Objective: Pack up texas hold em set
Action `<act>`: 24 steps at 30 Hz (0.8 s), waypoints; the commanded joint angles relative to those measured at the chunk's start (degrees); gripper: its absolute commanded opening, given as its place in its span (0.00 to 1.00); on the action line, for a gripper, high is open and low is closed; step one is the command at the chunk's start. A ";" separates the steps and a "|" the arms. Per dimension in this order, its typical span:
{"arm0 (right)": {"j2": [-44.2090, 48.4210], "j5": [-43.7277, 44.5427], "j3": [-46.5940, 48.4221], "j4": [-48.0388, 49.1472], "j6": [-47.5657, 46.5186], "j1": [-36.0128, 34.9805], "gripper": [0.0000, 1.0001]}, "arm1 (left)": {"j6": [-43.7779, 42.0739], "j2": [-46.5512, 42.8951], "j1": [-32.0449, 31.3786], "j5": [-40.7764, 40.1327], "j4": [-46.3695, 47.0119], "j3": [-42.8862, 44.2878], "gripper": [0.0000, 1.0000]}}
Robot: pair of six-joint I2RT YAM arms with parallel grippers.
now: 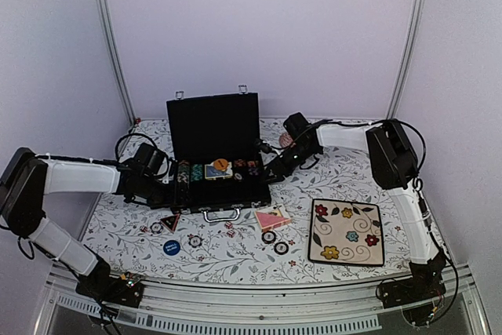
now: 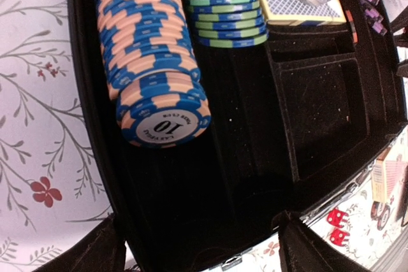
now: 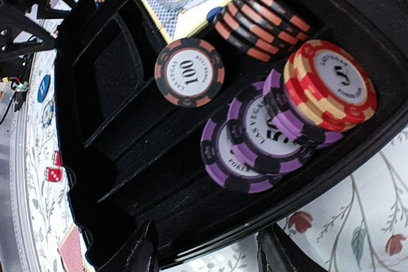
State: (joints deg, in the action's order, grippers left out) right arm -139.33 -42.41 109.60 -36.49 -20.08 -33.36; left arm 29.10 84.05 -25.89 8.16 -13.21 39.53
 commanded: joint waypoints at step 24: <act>47.01 -5.81 -33.63 2.93 -10.76 15.67 0.77 | -21.46 0.73 -18.89 3.87 -16.67 28.87 0.80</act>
State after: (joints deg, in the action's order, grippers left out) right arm -98.52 -44.01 83.68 -32.91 -28.25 -22.90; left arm 16.05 79.81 -39.53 7.90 -28.58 64.16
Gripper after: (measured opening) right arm 0.776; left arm 0.819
